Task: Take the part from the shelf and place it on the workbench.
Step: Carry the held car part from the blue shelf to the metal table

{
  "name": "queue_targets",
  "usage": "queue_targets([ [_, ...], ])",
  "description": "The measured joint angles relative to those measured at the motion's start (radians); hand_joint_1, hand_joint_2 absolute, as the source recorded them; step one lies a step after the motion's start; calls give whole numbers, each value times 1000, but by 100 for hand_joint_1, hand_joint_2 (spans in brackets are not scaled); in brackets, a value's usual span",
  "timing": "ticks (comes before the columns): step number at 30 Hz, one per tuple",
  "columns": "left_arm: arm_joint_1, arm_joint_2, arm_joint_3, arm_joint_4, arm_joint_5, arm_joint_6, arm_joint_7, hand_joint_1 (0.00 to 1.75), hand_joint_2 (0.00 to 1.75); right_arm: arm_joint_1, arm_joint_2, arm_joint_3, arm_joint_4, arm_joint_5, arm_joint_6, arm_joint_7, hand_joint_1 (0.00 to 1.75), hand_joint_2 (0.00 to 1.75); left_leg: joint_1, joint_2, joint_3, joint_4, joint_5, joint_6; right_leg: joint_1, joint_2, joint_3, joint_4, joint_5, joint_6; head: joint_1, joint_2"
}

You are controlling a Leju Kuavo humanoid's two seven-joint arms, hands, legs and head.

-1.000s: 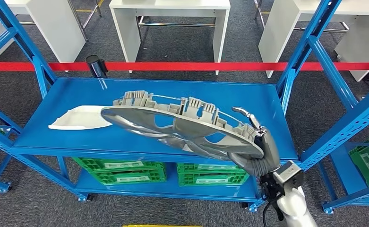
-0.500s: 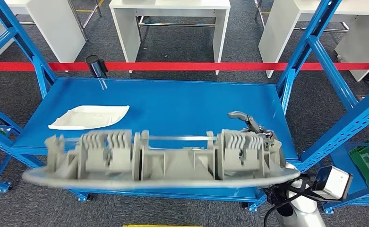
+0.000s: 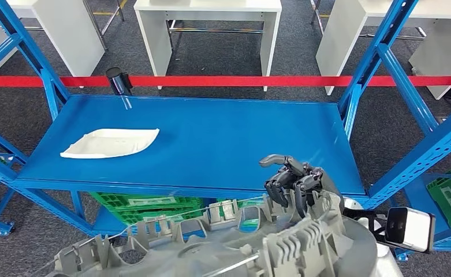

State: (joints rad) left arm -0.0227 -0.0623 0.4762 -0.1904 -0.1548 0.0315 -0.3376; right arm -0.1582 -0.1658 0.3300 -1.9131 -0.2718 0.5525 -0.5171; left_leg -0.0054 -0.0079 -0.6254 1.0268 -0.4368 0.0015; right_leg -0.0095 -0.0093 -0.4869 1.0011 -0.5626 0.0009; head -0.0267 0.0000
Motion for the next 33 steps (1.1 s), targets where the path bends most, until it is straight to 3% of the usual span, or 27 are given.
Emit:
queue_targets([
  [5, 0, 3, 4, 0, -2, 4, 42, 0, 175, -13, -11, 10, 0, -10, -17, 26, 175, 175, -7, 0, 0, 3, -4, 11, -5, 0, 3, -2, -1, 11, 0, 0],
  [7, 0, 3, 8, 0, -3, 9, 57, 0, 175, -22, -15, 13, 0, -14, -22, 31, 175, 175, -2, 0, 3, -7, 2, 20, -5, 1, 3, 5, -9, 16, 0, 0],
  [9, -1, 3, 9, 0, -7, 14, 70, 0, 175, -31, -22, 15, 1, -17, -28, 35, 175, 175, 4, 1, 6, -18, 9, 29, -5, 3, -25, 71, -56, 20, 5, 0],
  [11, -2, 3, 12, 0, -14, 23, 89, 0, 175, -37, -28, 17, 3, -19, -31, 40, 175, 175, 4, 2, 3, -19, 11, 31, -6, 4, -86, 201, -123, 23, 10, 0],
  [12, -2, 3, 14, 0, -17, 27, 99, 0, 175, -38, -31, 18, 5, -20, -32, 43, 175, 175, 4, 1, 2, -19, 12, 30, -7, 4, -111, 255, -140, 25, 11, 0],
  [13, -1, 2, 16, 0, -20, 31, 107, 0, 175, -39, -33, 19, 7, -21, -33, 46, 175, 175, 5, 1, 0, -17, 13, 29, -8, 4, -124, 279, -138, 26, 11, 0],
  [14, -1, 0, 17, 0, -22, 34, 114, 0, 175, -42, -35, 20, 9, -21, -33, 50, 175, 175, 6, 1, -3, -15, 14, 26, -9, 4, -118, 267, -117, 27, 11, 0],
  [16, -1, -5, 19, 0, -26, 37, 126, 0, 175, -54, -38, 22, 14, -22, -36, 53, 175, 175, 8, -1, -10, -7, 18, 20, -13, 4, -59, 144, -48, 28, 12, 0],
  [18, -2, -8, 20, 0, -34, 37, 140, 0, 175, -64, -40, 23, 16, -24, -43, 50, 175, 175, 8, -5, -17, 1, 23, 7, -10, 9, -13, 45, -6, 20, 13, 0],
  [22, 3, -10, 21, 1, -49, 36, 163, 0, 175, -61, -43, 23, 17, -3, -65, 26, 175, 175, 10, -8, -29, 1, 35, -25, -6, 12, -26, 28, 12, -13, 12, 0],
  [23, 5, -11, 21, 2, -51, 36, 167, 0, 175, -58, -43, 23, 17, 8, -70, 14, 175, 175, 12, -6, -36, 15, 17, -31, -7, 11, -33, 26, 20, -22, 11, 0],
  [25, 7, -12, 21, 2, -55, 36, 176, 0, 175, -50, -43, 22, 17, 33, -83, -17, 175, 175, 14, -2, -68, 102, -62, -40, -8, 7, -50, 25, 36, -34, 5, 0],
  [27, 7, -13, 21, 2, -58, 36, 185, 0, 175, -42, -43, 22, 17, 57, -96, -47, 175, 175, 15, -1, -102, 231, -139, -46, -6, 4, -70, 27, 50, -37, 0, 0],
  [28, 7, -13, 21, 2, -58, 36, 190, 0, 175, -39, -43, 22, 17, 64, -100, -56, 175, 175, 15, -1, -103, 271, -153, -47, -5, 3, -80, 28, 57, -37, -1, 0],
  [29, 7, -12, 22, 2, -59, 36, 194, 0, 175, -37, -43, 21, 17, 67, -102, -59, 175, 175, 15, -1, -87, 274, -147, -46, -4, 1, -90, 30, 62, -36, -1, 0],
  [30, 7, -11, 23, 2, -58, 37, 199, 0, 175, -36, -43, 20, 17, 66, -101, -59, 175, 175, 15, -1, -52, 238, -127, -44, -4, 1, -98, 32, 67, -34, -2, 0],
  [33, 5, -6, 24, 1, -54, 41, 208, 0, 175, -36, -43, 15, 16, 51, -91, -55, 175, 175, 10, 0, 95, 31, -88, -28, -3, -1, -110, 34, 81, -22, -4, 0],
])
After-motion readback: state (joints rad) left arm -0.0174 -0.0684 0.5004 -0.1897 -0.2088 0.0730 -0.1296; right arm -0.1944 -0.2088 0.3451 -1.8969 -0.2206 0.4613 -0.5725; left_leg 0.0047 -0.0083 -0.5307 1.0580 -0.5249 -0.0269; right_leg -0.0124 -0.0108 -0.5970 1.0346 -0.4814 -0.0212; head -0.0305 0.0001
